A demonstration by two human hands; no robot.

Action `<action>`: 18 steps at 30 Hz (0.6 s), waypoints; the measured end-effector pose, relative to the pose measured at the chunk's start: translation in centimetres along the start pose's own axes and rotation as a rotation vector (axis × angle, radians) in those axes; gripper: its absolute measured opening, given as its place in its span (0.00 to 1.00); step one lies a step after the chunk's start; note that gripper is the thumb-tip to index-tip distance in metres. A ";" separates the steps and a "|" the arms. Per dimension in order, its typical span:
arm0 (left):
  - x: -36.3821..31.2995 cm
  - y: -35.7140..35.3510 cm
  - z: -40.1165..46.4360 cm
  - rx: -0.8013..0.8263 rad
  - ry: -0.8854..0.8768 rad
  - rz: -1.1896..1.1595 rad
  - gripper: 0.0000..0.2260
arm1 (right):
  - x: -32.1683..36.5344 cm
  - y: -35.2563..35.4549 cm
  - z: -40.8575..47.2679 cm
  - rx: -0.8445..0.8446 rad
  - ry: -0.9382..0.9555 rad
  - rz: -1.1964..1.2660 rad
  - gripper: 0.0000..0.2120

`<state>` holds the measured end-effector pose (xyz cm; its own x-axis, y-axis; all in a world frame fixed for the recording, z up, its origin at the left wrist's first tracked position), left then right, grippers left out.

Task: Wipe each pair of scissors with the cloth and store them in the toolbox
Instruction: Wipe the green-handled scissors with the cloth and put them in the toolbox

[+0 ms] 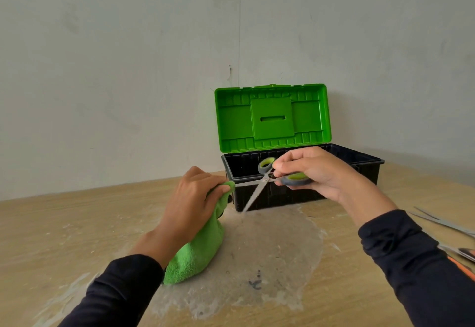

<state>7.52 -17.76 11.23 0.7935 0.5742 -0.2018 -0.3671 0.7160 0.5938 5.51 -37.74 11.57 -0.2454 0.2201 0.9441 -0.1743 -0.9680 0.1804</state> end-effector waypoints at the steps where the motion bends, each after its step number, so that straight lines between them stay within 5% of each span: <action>1: 0.3 0.0 0.0 -0.005 0.018 -0.011 0.15 | -0.1 -0.1 0.1 0.022 -0.017 0.085 0.05; 7: 2.3 0.1 0.4 -0.002 0.256 -0.130 0.08 | -1.0 -1.2 0.3 0.083 -0.062 0.429 0.22; 11: 3.2 -0.2 0.4 0.045 0.361 -0.250 0.08 | -1.3 -2.1 0.7 0.101 0.021 0.513 0.14; 18: 3.7 -0.3 0.3 0.050 0.469 -0.430 0.04 | -1.5 -2.2 1.0 -0.029 0.192 0.137 0.05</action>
<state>10.76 -15.97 10.53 0.5642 0.3602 -0.7429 -0.0307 0.9083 0.4171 7.24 -36.09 10.09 -0.4448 0.1083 0.8891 -0.1538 -0.9872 0.0433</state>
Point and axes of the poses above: each hand's wrist, its own z-axis towards the middle knuckle, its own y-axis out of the back of the hand, x = y × z, the point moved 7 cm from there along z, towards the middle knuckle, and after that the axes turned 7 degrees about y, right-handed, at the moved point
